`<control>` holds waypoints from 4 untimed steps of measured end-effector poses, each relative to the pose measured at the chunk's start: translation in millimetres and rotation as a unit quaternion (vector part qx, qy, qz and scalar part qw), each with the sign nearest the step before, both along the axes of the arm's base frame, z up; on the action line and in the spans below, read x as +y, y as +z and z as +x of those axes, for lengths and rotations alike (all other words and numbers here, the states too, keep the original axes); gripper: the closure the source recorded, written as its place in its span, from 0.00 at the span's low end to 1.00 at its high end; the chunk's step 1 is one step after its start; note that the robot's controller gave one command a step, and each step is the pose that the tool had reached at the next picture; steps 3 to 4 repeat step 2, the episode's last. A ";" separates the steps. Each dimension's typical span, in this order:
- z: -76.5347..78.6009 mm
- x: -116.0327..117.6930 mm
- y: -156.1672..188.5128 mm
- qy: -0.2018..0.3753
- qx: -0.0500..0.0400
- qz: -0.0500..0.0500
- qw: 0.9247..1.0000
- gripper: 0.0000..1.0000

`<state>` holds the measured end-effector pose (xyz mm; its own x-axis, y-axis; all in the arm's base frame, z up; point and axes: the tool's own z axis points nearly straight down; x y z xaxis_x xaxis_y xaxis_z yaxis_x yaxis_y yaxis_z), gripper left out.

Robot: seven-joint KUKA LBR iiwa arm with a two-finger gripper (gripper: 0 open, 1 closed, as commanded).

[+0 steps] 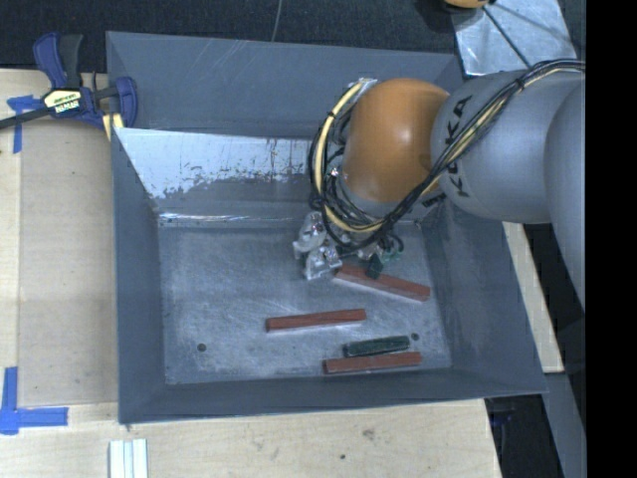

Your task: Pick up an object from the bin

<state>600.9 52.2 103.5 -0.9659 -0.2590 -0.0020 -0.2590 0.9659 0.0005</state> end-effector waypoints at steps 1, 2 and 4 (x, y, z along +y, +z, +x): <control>3.7 1.4 54.8 -0.001 0.002 0.000 1.000 1.00; -6.7 -6.7 106.6 -0.019 0.000 0.000 1.000 1.00; -6.7 -6.7 106.6 -0.019 0.000 0.000 1.000 1.00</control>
Offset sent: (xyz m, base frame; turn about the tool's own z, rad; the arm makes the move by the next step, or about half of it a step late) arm -0.0102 -0.0092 0.1144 0.0463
